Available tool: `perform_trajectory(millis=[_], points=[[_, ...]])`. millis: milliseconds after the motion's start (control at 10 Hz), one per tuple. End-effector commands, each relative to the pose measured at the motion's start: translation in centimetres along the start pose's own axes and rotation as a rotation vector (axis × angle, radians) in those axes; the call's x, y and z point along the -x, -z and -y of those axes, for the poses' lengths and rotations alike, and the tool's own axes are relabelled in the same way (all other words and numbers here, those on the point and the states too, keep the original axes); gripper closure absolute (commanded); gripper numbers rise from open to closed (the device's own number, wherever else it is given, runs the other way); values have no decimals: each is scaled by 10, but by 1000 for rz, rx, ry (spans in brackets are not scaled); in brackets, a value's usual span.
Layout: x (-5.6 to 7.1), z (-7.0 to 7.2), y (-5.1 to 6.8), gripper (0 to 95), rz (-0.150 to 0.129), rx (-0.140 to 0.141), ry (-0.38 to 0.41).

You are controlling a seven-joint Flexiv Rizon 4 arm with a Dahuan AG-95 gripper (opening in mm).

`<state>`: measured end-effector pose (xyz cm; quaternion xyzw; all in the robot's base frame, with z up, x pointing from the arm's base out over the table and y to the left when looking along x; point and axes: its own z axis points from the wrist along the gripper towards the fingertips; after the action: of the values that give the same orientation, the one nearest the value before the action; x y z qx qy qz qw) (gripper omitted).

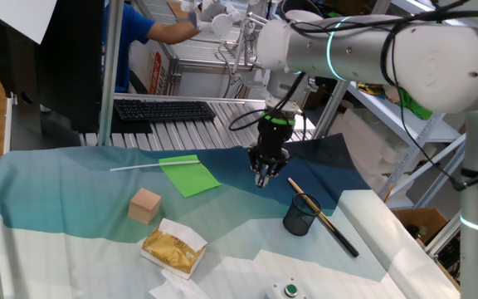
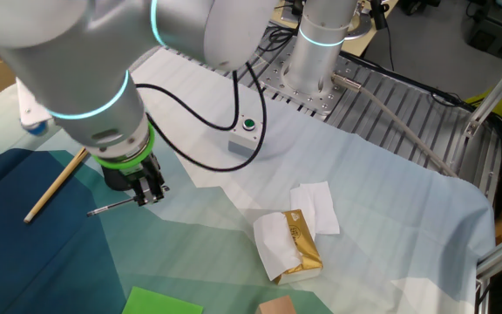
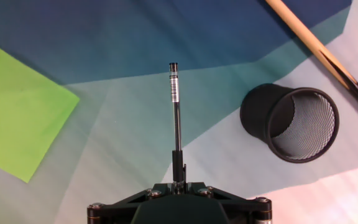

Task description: Put the pen into the pen holder

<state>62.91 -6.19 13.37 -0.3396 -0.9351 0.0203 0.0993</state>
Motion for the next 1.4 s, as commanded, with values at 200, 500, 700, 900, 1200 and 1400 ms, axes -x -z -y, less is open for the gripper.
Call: perform_trajectory(millis=[200, 500, 700, 900, 1200, 1400], points=[[0, 0, -1, 950, 27, 75, -4], [0, 0, -1, 950, 58, 106, -53], [0, 0, -1, 950, 42, 123, -12], [0, 0, -1, 950, 57, 131, 13], [0, 0, -1, 950, 51, 163, 42], [0, 0, -1, 950, 62, 174, 47]])
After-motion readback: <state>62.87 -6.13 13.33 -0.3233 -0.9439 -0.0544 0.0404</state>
